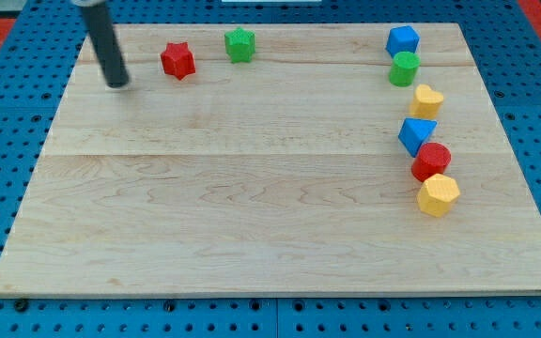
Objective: Pull the red star towards the bottom right of the board
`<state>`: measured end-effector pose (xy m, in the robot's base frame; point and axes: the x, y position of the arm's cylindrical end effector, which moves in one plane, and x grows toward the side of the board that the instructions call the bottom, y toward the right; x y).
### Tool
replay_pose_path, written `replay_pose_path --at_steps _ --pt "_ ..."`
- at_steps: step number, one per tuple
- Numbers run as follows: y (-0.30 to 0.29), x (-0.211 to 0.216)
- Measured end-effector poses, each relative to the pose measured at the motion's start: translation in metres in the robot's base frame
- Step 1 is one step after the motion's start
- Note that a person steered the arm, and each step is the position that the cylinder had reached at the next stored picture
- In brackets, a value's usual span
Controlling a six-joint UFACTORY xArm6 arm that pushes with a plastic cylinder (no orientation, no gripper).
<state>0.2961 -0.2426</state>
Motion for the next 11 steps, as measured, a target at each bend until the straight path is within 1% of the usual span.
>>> replay_pose_path --at_steps 1,2,3,4,5,6,7,8,9,10,11 --pt "-0.024 -0.079" --pt "0.023 -0.089" --pt "0.108 -0.008" --pt "0.177 0.043" --pt "0.130 0.021" --pt "0.175 0.008" --pt "0.283 0.046" --pt "0.369 0.120" --pt "0.390 0.167" --pt "0.373 0.184" --pt "0.338 0.180"
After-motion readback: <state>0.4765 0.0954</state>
